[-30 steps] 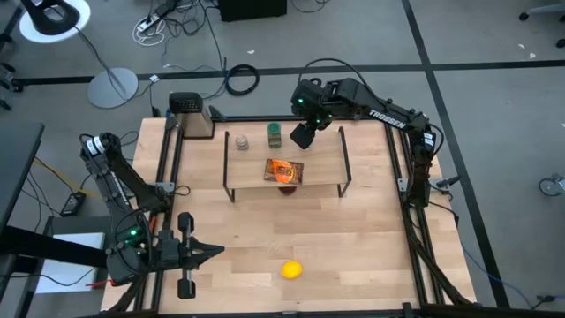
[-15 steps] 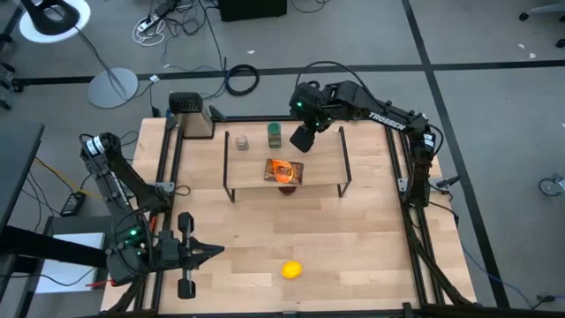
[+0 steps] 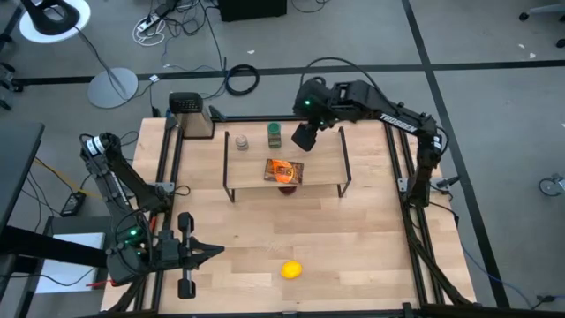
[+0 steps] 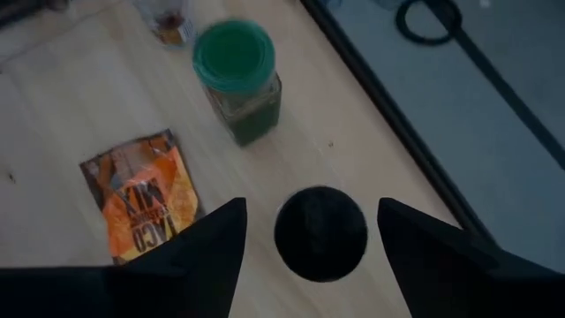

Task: Shelf spices
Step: Adjust the orange seasoning bag

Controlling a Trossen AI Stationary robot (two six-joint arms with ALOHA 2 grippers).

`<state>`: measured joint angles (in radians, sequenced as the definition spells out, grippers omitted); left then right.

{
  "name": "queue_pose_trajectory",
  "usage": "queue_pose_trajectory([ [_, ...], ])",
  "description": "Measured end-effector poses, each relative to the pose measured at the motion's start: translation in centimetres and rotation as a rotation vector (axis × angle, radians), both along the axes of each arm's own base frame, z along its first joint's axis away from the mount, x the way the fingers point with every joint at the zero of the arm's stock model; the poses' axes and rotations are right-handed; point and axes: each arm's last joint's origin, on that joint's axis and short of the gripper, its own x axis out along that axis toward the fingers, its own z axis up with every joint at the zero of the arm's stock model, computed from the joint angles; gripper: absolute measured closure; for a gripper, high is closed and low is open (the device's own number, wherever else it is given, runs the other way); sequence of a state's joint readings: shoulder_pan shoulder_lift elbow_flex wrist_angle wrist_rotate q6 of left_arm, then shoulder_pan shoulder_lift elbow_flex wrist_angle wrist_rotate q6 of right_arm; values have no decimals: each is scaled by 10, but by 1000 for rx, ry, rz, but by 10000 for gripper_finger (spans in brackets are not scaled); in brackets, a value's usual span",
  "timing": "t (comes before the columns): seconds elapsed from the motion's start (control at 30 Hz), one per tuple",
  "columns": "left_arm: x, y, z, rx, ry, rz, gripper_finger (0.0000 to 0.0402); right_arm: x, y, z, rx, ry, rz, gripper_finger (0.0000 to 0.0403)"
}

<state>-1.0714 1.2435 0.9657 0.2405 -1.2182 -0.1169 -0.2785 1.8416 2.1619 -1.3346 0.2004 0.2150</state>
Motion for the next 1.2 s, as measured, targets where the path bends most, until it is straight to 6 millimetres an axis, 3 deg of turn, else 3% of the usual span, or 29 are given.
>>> queue_pose_trajectory([
  [0.27, 0, 0, -1, 12, 6, 0, 398, -28, 36, 46, -76, -149, 60, 151],
  [0.47, 0, 0, -1, 14, 8, 0, 398, -71, 85, 89, -152, -299, 168, 162],
  [0.57, 0, 0, -1, 16, 9, 0, 398, -99, 112, 104, -202, -352, 220, 188],
  [0.7, 0, 0, -3, 12, 15, 0, 398, -136, 146, 117, -238, -418, 282, 257],
  [0.83, 0, 0, -4, 19, 19, 1, 398, -162, 178, 118, -256, -436, 361, 358],
  [0.9, 0, 0, -4, 23, 21, 1, 398, -170, 193, 115, -279, -420, 402, 390],
  [1.03, 2, 2, -5, 28, 22, 28, 398, -175, 224, 100, -339, -372, 445, 397],
  [1.2, 9, 8, -17, 40, 37, 64, 398, -167, 267, 63, -428, -298, 503, 400],
])
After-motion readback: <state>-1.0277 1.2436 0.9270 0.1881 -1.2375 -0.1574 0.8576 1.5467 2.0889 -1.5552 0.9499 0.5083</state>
